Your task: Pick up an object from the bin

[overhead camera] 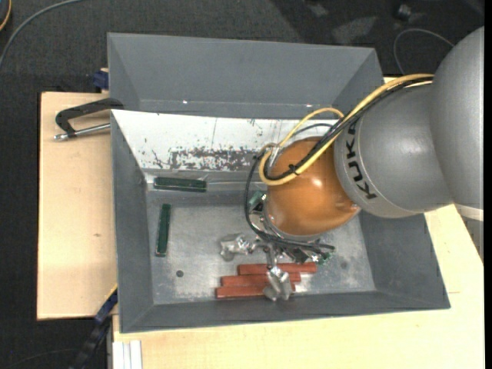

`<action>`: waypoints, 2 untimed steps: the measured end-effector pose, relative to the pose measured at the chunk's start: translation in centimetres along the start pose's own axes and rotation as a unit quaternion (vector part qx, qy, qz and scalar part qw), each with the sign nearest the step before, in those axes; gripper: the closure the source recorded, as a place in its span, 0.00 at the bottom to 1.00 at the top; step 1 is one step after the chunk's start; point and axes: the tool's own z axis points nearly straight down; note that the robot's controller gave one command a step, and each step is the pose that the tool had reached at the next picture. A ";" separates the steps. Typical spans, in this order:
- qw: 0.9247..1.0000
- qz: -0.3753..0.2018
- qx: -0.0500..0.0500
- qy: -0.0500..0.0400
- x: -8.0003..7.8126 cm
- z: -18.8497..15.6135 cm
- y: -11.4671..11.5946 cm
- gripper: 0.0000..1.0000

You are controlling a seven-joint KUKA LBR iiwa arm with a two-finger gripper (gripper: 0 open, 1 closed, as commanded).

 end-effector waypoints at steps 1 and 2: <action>1.000 0.001 0.002 -0.001 -0.1 -0.3 -0.1 1.00; 0.999 0.035 0.005 -0.008 0.0 -18.2 -1.6 1.00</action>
Offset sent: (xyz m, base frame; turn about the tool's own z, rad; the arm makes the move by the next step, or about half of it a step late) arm 0.0000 0.0000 0.0000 0.0000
